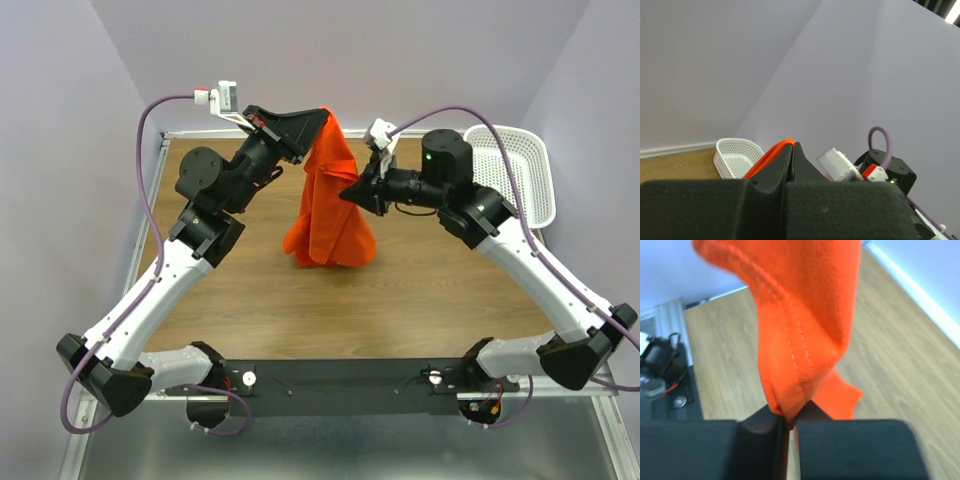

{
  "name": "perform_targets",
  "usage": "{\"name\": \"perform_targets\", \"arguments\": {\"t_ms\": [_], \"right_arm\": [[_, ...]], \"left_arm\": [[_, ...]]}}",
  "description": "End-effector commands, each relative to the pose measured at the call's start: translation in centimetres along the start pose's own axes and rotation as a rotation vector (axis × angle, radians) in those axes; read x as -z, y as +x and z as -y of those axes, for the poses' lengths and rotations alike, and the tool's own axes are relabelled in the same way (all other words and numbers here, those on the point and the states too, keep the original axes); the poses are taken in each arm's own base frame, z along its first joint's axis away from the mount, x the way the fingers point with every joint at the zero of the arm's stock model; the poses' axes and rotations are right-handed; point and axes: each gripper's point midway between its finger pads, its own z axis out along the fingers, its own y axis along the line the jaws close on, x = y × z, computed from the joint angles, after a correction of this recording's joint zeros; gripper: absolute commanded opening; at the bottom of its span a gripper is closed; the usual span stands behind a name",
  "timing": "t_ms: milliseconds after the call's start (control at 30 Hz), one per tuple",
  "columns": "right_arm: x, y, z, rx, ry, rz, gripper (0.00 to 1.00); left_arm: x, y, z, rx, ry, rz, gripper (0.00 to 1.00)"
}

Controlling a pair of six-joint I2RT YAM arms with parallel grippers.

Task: Fold and stack the t-shirts

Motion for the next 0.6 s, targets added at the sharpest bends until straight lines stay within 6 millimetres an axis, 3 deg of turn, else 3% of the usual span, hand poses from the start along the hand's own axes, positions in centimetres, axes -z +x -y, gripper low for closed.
{"name": "perform_targets", "arguments": {"t_ms": [0,33,267,433,533,567], "right_arm": [[2.1,-2.2,0.9,0.053,0.109,0.053,0.08],[2.3,-1.9,1.6,0.062,0.149,0.044,0.01],[3.4,-0.8,3.4,0.097,0.263,0.016,0.01],[7.5,-1.6,5.4,0.14,0.426,0.045,0.01],[11.6,0.0,10.2,0.127,0.706,-0.006,0.01],[12.7,0.9,11.5,0.119,0.776,-0.029,0.01]], "left_arm": [[-0.5,-0.7,-1.0,-0.003,-0.035,0.056,0.0],[-0.6,-0.6,-1.2,-0.002,-0.039,0.053,0.0],[-1.1,0.2,-1.9,-0.012,-0.05,0.04,0.0],[-1.0,1.9,-3.7,-0.023,-0.085,0.009,0.0],[-1.3,4.5,-5.8,-0.003,-0.111,-0.033,0.0],[-1.8,6.6,-7.2,0.009,-0.13,-0.07,0.0]]}}
